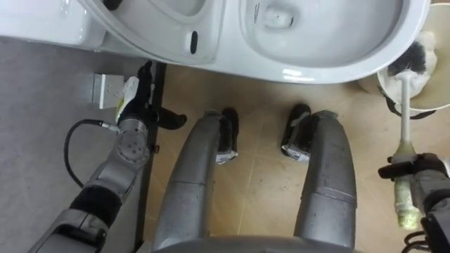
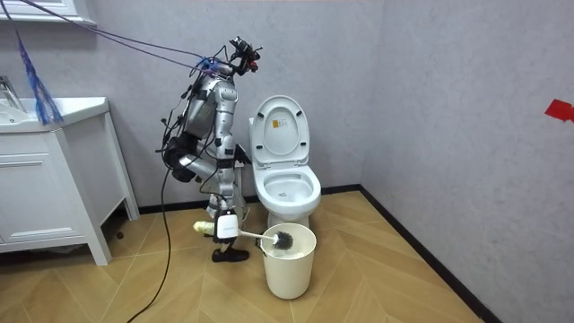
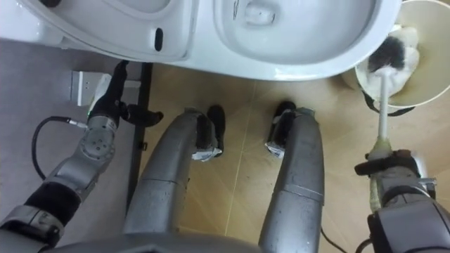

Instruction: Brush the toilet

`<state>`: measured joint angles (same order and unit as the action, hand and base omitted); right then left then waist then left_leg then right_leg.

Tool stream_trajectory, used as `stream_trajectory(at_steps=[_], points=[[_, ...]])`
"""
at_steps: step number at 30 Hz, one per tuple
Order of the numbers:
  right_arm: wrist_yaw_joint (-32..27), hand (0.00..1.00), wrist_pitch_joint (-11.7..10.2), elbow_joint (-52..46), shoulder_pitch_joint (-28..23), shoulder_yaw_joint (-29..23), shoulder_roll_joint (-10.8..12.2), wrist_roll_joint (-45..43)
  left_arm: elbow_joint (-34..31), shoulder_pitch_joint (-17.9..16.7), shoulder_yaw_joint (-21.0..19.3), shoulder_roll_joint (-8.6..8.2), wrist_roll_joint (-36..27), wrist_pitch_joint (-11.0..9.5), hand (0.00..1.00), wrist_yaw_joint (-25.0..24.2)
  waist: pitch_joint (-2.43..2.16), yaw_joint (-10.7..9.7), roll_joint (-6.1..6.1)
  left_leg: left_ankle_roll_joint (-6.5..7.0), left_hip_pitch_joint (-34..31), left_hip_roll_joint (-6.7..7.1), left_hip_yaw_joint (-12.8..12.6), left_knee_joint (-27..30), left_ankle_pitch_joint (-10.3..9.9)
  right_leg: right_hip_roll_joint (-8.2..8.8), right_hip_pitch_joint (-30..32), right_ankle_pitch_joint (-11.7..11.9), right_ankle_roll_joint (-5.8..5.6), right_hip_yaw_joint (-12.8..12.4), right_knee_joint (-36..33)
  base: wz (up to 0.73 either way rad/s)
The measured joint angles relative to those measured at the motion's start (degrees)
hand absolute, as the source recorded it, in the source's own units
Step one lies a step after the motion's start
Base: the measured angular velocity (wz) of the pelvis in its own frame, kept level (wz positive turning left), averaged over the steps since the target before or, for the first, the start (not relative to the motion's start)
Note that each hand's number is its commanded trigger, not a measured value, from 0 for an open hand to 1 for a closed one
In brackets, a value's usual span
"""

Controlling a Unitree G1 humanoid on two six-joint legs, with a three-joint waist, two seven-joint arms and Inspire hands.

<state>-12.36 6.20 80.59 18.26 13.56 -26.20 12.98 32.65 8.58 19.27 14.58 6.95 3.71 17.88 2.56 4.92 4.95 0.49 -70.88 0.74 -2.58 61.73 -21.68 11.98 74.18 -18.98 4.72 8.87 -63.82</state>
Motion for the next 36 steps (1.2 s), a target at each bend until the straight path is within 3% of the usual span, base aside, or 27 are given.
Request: stream_trajectory(at_steps=[9, 12, 19, 23, 29, 32, 36], points=[[1.81, 1.0, 1.19, 0.61, -1.99, 0.53, 0.82, 0.09, -0.1, -2.7, -0.02, -0.01, -0.67, 1.16, 0.0, -1.51, -0.34, -0.2, 0.47, -0.02, 6.98, -0.07, 0.09, -3.33, 0.05, -0.45, -6.99, 0.24, -0.36, 0.44, 3.25, -0.01], [2.36, 1.0, 1.53, 1.78, -2.67, 0.84, 1.88, 0.42, -0.4, -3.76, 0.11, -0.05, -0.63, 1.19, 0.0, -1.79, -0.39, -0.92, 0.35, -0.03, 11.08, -0.02, -0.06, -6.53, 0.66, -1.12, -10.85, 0.88, -1.13, 0.05, 6.32, -0.08], [2.73, 1.0, 2.0, 3.44, -2.79, -0.69, 5.35, 6.97, 0.0, -7.85, -0.1, -0.13, -1.88, 1.23, 0.0, -2.82, -0.31, -3.05, -1.64, 0.08, 22.91, -0.44, -0.22, -16.1, 2.64, -2.36, -22.72, 3.16, -1.88, 1.47, 15.96, -0.08], [2.74, 1.0, 0.83, 3.1, -3.78, -3.34, 5.66, 9.57, 1.39, -9.82, -1.22, -0.01, -1.84, 0.53, 0.0, -4.26, -0.33, -3.2, -2.44, 0.43, 29.92, -0.81, -0.15, -21.19, 3.63, -3.5, -30.14, 4.55, -2.8, 1.99, 21.76, -0.07], [3.31, 1.0, 0.11, 1.5, -6.82, -4.83, 6.25, 11.59, 4.59, -12.32, -3.02, 0.16, -1.75, 0.03, 0.0, -6.24, -0.99, -3.27, -4.3, 0.71, 40.65, -1.15, 0.32, -28.49, 4.24, -4.71, -41.66, 5.67, -3.98, 3.36, 30.17, -0.01], [4.12, 1.0, -0.03, -0.73, -9.25, -6.15, 7.12, 11.69, 4.53, -14.88, -5.29, 0.06, -1.12, -0.01, 0.0, -7.2, -1.57, -3.12, -5.27, 0.76, 45.97, -1.34, 0.59, -32.63, 4.67, -5.68, -47.32, 6.28, -4.67, 3.7, 34.56, 0.0], [4.29, 1.0, -0.06, -2.63, -11.55, -6.1, 8.0, 11.69, 3.02, -19.91, -8.27, 0.12, -1.17, 0.01, 0.0, -7.3, -1.98, -3.06, -5.96, 0.78, 54.07, -1.79, 0.47, -37.18, 4.83, -6.64, -55.59, 6.86, -5.2, 4.19, 39.51, 0.0]])
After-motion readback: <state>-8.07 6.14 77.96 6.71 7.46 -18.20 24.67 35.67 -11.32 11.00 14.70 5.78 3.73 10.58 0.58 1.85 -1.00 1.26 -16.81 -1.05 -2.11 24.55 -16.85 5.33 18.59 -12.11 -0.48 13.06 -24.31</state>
